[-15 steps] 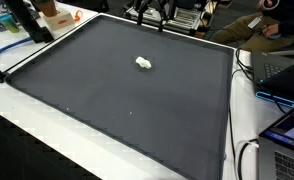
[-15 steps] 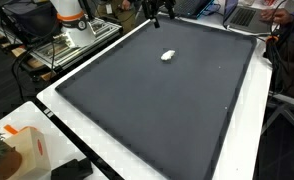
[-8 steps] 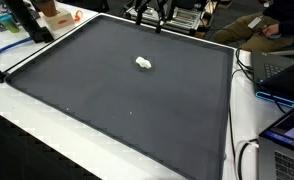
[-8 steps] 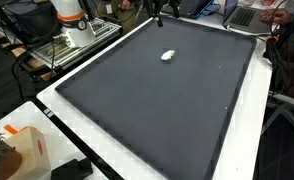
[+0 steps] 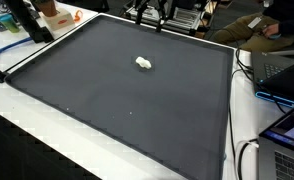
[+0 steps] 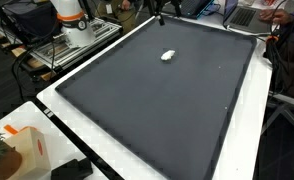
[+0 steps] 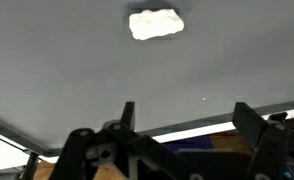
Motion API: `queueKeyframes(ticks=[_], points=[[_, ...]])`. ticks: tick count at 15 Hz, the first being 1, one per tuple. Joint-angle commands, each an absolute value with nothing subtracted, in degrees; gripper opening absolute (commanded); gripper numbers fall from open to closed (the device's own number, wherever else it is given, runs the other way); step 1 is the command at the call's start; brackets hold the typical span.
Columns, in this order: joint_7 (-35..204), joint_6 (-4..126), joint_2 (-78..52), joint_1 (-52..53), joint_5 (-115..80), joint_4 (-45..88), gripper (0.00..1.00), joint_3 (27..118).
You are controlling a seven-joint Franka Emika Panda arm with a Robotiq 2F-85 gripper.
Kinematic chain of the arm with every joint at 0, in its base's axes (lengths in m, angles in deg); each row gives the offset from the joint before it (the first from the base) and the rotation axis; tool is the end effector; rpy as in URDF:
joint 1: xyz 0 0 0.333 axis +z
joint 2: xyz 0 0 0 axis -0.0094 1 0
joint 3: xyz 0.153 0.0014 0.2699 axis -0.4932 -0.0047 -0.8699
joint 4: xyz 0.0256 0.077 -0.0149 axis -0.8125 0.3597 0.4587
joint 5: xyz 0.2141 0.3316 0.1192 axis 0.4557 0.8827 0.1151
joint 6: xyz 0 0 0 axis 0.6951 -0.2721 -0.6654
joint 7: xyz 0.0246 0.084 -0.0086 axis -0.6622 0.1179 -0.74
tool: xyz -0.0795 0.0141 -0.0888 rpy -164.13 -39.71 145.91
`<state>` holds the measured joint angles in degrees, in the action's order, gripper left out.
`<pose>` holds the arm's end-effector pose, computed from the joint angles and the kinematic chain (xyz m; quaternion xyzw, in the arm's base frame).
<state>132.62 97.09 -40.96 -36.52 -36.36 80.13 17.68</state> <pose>0.4577 0.1372 0.3014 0.9568 -0.1290 0.2604 0.0042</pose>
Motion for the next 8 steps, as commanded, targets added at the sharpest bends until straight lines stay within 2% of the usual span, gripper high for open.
queueKeyframes(ticks=[1,8], points=[[131.4,89.2,-39.2,-35.8,-35.6,75.7,1.00,17.4],[121.3,68.4,-31.5,-33.9,-28.1,60.7,1.00,18.3]])
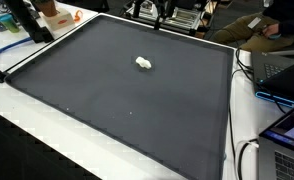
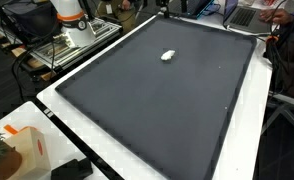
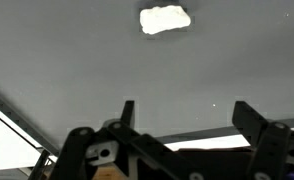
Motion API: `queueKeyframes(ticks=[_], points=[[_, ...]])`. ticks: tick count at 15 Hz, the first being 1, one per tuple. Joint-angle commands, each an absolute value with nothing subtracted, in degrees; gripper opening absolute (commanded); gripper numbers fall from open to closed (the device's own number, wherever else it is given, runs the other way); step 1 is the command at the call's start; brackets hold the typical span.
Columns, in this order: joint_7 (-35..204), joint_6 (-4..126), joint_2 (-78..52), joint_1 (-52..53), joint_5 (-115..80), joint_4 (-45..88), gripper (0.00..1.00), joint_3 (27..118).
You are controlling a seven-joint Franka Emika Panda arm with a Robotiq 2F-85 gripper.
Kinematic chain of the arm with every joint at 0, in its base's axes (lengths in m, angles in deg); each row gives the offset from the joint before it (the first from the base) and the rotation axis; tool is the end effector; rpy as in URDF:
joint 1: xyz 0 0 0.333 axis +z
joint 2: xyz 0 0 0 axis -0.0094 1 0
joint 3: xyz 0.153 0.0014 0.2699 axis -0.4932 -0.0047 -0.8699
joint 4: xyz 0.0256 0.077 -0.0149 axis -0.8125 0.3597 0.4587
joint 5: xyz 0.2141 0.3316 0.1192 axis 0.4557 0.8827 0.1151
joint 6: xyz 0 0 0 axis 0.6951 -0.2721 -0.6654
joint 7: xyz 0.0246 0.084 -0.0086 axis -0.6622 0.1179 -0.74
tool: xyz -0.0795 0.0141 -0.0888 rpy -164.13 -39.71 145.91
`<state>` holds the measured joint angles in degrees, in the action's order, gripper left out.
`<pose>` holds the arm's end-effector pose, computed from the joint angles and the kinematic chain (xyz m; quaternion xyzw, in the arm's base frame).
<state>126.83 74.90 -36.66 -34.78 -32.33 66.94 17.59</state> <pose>0.5021 0.1524 0.3387 0.9726 -0.1325 0.1822 0.0578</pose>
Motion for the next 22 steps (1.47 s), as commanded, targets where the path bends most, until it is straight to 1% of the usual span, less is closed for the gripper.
queueKeyframes(ticks=[1,3,4,6,9,12,17,22], points=[[120.3,65.5,-29.1,-24.6,-27.9,58.4,1.00,27.9],[117.6,61.0,-27.4,-18.8,-24.5,54.4,1.00,34.7],[120.5,64.9,-31.2,-15.1,-27.5,58.5,1.00,38.0],[119.7,64.3,-30.1,-9.6,-27.1,57.0,1.00,44.1],[119.7,64.3,-30.2,-7.6,-27.0,57.2,1.00,45.6],[120.2,62.4,-26.8,-3.3,-27.3,53.0,1.00,51.0],[115.8,51.0,-18.8,1.6,-22.3,39.9,1.00,57.4],[112.9,40.9,-11.3,3.5,-18.0,27.3,1.00,61.5]])
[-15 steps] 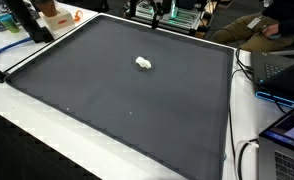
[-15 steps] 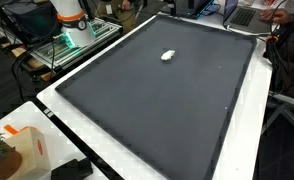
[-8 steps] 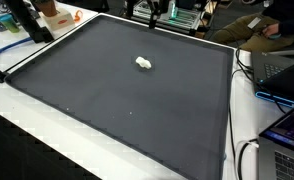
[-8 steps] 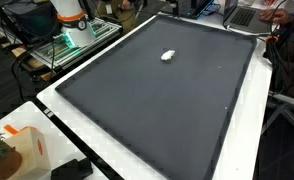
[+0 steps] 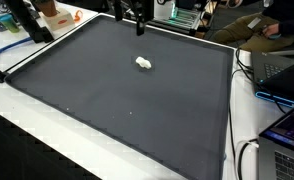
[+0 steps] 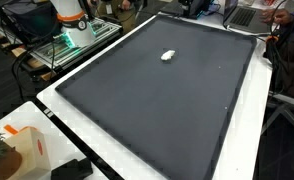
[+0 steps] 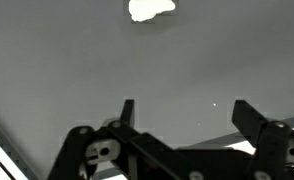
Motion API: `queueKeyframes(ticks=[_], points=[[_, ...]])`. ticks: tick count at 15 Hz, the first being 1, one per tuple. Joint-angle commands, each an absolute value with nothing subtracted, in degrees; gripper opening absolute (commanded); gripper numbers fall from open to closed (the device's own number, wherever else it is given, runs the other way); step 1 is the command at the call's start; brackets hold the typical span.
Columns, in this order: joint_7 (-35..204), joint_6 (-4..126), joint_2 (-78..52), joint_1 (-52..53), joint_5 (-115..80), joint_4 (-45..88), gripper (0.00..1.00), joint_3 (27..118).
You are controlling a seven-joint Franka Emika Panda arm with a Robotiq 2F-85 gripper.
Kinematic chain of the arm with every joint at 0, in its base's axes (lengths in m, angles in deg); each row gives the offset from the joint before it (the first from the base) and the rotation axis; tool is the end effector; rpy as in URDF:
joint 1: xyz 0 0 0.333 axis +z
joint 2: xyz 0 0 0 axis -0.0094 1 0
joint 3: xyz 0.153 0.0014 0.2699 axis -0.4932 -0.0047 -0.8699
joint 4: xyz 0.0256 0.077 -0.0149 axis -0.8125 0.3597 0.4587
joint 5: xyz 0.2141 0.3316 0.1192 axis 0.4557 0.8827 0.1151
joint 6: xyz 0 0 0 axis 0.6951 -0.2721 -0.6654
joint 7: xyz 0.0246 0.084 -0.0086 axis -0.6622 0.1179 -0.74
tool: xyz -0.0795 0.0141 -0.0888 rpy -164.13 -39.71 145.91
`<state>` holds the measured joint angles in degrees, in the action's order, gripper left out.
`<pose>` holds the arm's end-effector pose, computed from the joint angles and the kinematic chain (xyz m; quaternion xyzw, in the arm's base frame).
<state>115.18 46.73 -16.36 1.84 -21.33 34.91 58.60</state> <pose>0.6236 0.1234 0.3777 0.9846 -0.1712 0.0260 0.0236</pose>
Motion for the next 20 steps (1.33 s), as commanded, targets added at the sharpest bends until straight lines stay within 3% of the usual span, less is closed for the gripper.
queueKeyframes(ticks=[1,11,15,20], points=[[112.8,39.2,-10.0,3.6,-17.4,25.3,1.00,62.3],[113.3,40.9,-11.2,5.6,-17.7,26.8,1.00,64.4],[111.0,49.7,-13.3,6.1,-19.1,31.0,1.00,65.1],[108.2,33.2,-12.6,6.0,-17.1,29.0,1.00,65.1]])
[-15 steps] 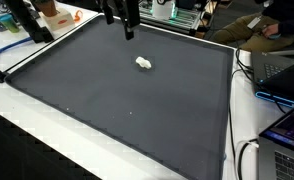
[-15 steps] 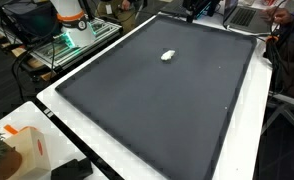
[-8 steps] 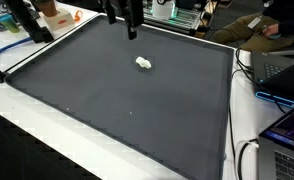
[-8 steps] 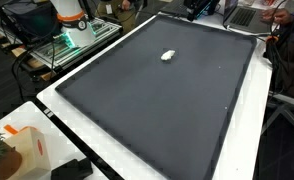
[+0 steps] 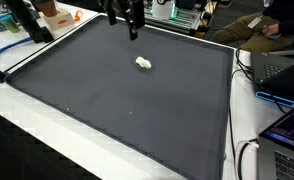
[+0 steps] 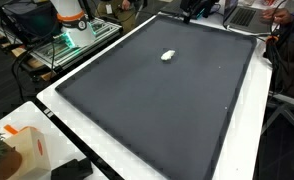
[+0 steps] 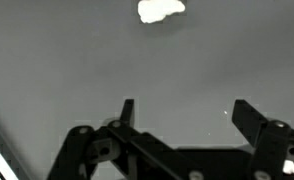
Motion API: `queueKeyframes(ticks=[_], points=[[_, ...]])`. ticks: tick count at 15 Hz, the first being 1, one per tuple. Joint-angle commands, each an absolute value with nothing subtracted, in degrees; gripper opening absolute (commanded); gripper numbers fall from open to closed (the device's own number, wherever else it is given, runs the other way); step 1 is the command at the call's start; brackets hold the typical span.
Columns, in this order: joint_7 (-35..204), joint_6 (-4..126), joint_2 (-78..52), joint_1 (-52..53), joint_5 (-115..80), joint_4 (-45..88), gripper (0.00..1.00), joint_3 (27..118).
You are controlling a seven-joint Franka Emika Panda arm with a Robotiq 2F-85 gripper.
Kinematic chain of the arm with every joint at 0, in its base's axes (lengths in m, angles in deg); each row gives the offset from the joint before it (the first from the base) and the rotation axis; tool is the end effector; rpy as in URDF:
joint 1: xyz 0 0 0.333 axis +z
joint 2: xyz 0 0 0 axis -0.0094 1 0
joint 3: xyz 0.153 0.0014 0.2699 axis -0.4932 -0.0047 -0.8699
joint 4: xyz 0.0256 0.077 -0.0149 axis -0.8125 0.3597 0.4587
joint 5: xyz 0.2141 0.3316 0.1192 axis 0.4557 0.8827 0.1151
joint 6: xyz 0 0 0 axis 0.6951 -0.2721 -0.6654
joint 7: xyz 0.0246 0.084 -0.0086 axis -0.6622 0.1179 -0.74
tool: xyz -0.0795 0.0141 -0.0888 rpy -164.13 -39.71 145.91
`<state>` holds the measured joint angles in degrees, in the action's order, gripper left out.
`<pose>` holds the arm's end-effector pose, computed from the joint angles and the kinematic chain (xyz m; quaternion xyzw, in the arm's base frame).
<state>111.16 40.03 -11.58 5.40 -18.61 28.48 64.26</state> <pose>0.6426 0.1064 0.3663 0.9852 -0.1674 -0.0220 0.0304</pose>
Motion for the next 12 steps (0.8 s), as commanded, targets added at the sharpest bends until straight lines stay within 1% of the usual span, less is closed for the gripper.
queueKeyframes(ticks=[1,4,5,9,12], points=[[106.5,30.6,-12.5,5.8,-16.4,28.6,1.00,64.9],[102.0,23.5,-12.2,5.3,-14.3,27.2,1.00,64.6],[104.6,26.9,-11.9,6.2,-16.3,27.7,1.00,65.1],[103.2,24.8,-11.9,6.0,-15.6,27.0,1.00,65.1],[99.0,21.6,-7.3,4.3,-12.0,20.5,1.00,65.1]])
